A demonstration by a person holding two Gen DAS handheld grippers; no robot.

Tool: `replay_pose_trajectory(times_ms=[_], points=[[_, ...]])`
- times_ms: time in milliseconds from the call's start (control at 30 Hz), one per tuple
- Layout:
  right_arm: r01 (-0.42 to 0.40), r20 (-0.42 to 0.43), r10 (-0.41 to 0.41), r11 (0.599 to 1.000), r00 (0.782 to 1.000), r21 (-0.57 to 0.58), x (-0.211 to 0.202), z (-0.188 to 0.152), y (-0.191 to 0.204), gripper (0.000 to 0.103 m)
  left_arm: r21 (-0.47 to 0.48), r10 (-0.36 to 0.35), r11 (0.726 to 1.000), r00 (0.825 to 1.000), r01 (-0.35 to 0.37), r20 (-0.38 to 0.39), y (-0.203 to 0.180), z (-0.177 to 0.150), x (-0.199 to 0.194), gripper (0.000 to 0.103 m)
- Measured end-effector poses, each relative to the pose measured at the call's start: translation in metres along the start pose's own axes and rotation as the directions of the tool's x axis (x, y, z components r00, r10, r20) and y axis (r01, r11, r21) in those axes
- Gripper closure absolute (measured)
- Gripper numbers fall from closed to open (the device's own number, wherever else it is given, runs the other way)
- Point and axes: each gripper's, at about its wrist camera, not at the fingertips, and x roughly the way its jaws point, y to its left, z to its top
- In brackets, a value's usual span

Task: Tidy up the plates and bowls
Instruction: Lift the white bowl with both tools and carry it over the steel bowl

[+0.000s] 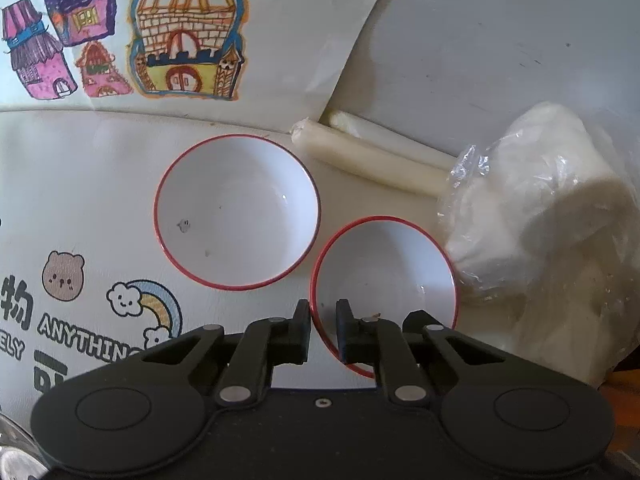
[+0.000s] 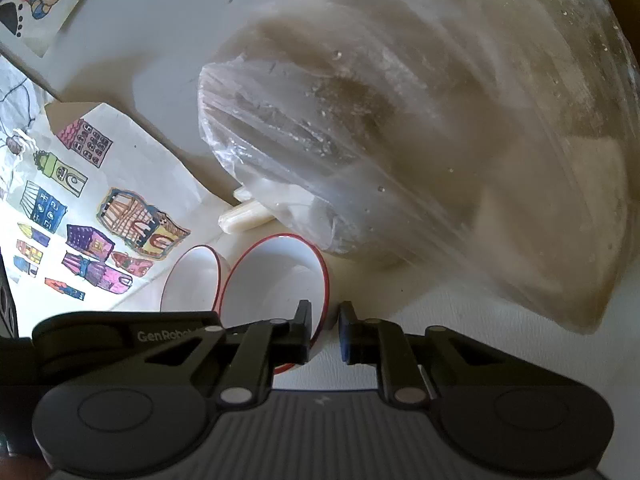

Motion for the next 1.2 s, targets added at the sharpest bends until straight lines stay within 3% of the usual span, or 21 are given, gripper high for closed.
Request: replay_pose_trajectory(times_ms=[300,1200], points=[[-0.002,-0.027,0.001,0.999,1.0,-0.037,-0.011,-0.007,0.001,0.089,0.024,-0.029,0.999,1.0,0.029,-0.004,0.005,-0.014,-0.005,0.093],[-0.001,0.065,0.01,0.992,0.998,-0.128,-0.098,-0.041,0.027,0.089,0.132,-0.147,0.981,0.987,0.138,0.059,0.019,-0.062,-0.085,0.094]])
